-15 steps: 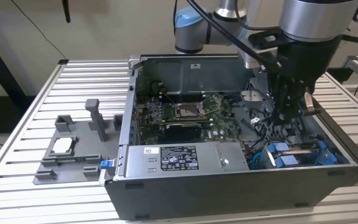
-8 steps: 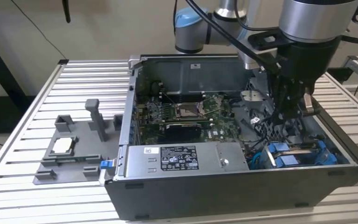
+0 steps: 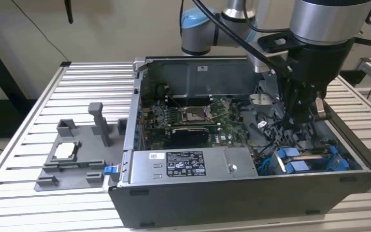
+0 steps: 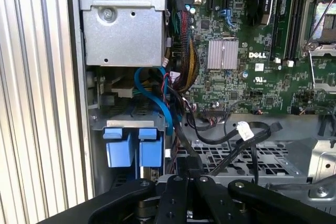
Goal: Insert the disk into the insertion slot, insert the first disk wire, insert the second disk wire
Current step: 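Insert the second disk wire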
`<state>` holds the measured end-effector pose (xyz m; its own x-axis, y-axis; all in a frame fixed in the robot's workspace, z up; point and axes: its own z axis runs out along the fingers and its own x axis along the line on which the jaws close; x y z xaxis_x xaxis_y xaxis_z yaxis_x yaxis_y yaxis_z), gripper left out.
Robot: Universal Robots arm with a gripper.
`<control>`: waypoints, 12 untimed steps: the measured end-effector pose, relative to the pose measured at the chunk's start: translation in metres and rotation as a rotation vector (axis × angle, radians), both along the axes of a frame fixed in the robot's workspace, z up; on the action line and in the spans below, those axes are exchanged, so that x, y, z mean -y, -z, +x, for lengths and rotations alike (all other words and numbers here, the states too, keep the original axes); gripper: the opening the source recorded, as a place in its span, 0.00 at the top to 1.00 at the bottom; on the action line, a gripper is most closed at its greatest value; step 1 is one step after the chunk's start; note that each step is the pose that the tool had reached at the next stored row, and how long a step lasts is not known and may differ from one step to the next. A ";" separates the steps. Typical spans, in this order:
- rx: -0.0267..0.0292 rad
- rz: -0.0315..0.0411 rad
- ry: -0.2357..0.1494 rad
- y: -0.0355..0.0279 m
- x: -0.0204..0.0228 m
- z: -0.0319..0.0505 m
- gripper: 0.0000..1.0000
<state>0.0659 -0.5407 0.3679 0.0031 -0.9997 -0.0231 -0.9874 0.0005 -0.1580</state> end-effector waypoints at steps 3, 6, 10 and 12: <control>0.0001 0.0001 -0.001 0.0000 0.0000 0.0000 0.82; 0.0006 0.0000 -0.010 0.0000 0.0000 0.0000 0.70; 0.0027 0.0001 -0.027 0.0006 0.0001 0.0001 0.70; 0.0078 0.0000 -0.037 0.0017 0.0001 0.0000 0.70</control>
<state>0.0658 -0.5408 0.3662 0.0399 -0.9989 -0.0230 -0.9855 -0.0355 -0.1657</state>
